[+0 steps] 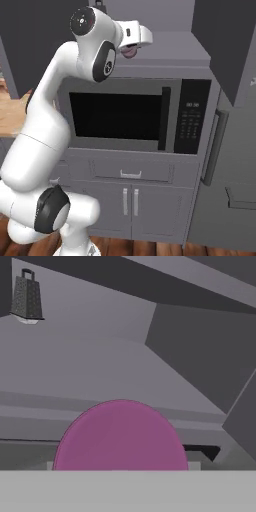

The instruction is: Pick the canned food and jam from the counter and place them in the cabinets closest to them.

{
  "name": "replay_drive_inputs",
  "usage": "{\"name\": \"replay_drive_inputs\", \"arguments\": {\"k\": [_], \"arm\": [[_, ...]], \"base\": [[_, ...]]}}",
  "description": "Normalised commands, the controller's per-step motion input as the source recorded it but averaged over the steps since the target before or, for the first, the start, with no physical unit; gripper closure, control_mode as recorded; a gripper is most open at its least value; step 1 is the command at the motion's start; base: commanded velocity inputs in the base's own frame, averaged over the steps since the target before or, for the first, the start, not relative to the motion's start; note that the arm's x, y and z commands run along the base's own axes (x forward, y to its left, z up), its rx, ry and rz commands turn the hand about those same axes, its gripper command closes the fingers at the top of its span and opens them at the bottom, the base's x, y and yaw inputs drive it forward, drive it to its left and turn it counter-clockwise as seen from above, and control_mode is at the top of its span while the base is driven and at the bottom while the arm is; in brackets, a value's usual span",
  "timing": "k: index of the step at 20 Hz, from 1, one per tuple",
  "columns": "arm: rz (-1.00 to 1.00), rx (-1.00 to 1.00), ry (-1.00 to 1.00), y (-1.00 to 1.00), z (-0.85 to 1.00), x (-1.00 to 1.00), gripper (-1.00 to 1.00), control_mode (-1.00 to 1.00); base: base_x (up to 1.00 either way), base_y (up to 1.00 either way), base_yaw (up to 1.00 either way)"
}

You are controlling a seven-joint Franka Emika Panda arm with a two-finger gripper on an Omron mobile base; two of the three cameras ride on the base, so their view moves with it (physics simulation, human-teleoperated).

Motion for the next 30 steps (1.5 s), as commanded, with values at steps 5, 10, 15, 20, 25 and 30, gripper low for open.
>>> {"name": "replay_drive_inputs", "arguments": {"k": [5,10,15,20,25,30], "arm": [[0.04,0.01,0.0,-0.14,0.0,0.23,1.0,-1.0],[0.03,0.01,0.0,-0.11,0.0,0.22,1.0,-1.0],[0.02,0.0,0.0,-0.08,0.0,0.3,1.0,-1.0],[0.0,0.0,0.0,-0.01,0.0,0.39,1.0,-1.0],[0.0,0.0,0.0,0.0,0.0,0.35,1.0,-1.0],[0.01,0.0,0.0,-0.03,-0.01,0.27,1.0,-1.0]], "base": [[0.0,0.0,0.0],[0.0,0.0,0.0],[0.0,0.0,0.0],[0.0,0.0,0.0],[0.0,0.0,0.0],[0.0,0.0,0.0]]}}
